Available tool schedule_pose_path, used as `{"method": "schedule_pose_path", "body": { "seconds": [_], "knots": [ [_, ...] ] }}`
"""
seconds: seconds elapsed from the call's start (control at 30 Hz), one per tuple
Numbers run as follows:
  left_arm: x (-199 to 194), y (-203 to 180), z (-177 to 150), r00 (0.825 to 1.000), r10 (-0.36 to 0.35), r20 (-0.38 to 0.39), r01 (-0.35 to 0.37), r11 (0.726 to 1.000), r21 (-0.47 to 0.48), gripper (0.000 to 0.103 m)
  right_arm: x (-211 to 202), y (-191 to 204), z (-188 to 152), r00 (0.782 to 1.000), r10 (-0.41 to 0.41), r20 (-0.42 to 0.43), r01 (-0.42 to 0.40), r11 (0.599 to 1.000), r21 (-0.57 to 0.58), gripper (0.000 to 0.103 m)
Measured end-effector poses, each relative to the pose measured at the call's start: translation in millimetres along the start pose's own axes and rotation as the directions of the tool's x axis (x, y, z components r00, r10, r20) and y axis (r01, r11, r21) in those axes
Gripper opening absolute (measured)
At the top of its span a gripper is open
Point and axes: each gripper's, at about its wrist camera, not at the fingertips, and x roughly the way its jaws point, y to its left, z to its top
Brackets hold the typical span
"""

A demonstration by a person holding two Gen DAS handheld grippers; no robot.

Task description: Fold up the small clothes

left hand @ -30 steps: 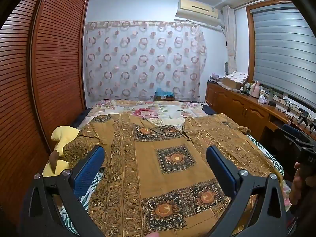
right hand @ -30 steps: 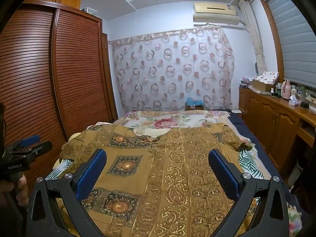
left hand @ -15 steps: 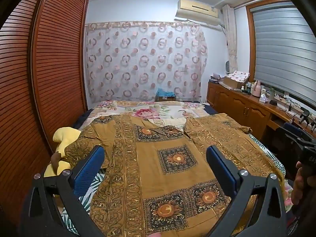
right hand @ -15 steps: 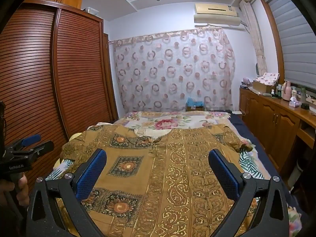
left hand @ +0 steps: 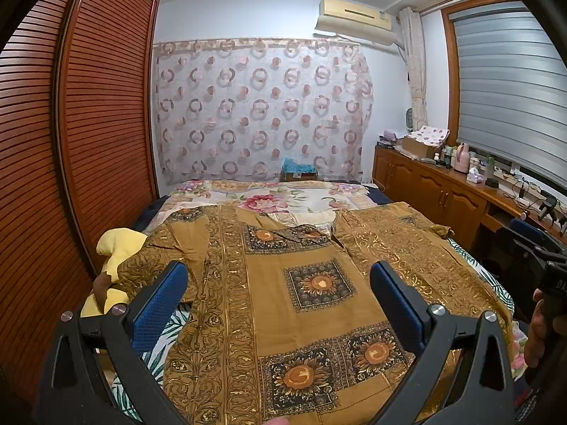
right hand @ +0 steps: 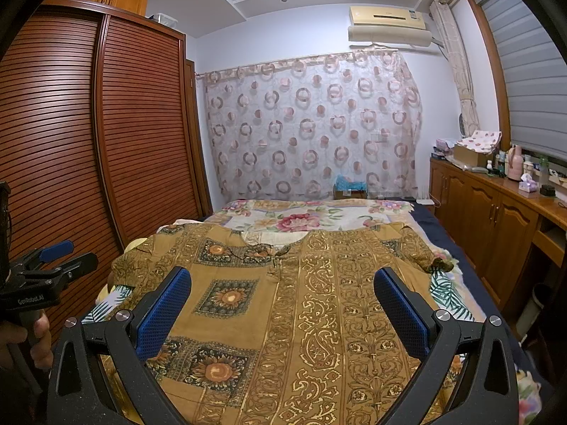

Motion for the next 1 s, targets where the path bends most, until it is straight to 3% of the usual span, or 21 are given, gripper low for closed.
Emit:
{"method": "schedule_pose_path", "body": {
  "seconds": [1.0],
  "knots": [
    [-3.8, 3.7, 7.7, 1.000, 0.005, 0.007, -0.005, 1.000, 0.010, 0.103, -1.4, -0.4, 0.9, 1.000, -0.001, 0.003, 0.001, 1.000, 0.001, 0.103]
  ]
}}
